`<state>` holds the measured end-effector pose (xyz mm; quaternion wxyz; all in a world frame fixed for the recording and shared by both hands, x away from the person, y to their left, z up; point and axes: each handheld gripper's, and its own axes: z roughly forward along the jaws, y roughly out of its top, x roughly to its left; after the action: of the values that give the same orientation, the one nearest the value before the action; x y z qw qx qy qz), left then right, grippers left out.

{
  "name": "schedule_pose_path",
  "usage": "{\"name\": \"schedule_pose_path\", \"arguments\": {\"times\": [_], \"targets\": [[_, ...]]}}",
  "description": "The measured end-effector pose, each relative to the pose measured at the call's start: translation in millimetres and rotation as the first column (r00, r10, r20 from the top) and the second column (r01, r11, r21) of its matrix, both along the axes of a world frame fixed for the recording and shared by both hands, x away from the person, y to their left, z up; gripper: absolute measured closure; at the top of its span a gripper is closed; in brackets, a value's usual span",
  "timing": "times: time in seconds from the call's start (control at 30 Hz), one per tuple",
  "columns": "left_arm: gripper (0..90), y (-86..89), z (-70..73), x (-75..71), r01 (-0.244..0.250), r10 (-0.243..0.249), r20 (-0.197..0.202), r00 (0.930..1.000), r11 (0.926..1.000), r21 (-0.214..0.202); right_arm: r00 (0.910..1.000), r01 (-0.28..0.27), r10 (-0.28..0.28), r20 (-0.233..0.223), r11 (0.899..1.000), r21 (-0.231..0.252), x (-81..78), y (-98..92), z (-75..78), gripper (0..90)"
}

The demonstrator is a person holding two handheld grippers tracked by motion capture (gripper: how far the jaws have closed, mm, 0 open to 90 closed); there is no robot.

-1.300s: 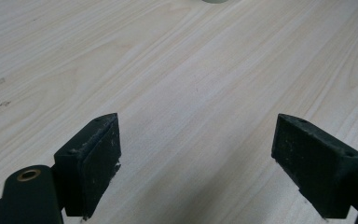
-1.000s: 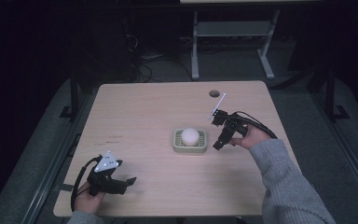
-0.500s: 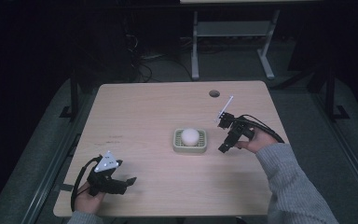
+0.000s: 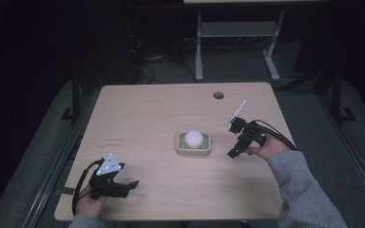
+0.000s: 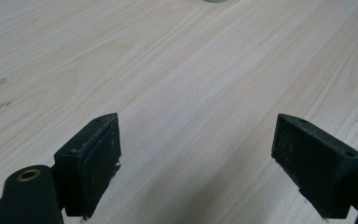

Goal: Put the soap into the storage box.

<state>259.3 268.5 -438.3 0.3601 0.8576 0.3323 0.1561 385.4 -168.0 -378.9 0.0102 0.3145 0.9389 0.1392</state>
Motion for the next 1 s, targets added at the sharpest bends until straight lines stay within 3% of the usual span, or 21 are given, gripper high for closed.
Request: {"name": "schedule_pose_path", "arguments": {"times": [1.0], "targets": [[15.3, -0.5, -1.1, -0.2, 0.000, 0.000, -0.004, 1.0000, 1.0000, 0.002, 0.9952, 0.098, -0.098, -0.002, 0.995, 0.009, -33.0, -57.5, -14.9, 20.3]]}}
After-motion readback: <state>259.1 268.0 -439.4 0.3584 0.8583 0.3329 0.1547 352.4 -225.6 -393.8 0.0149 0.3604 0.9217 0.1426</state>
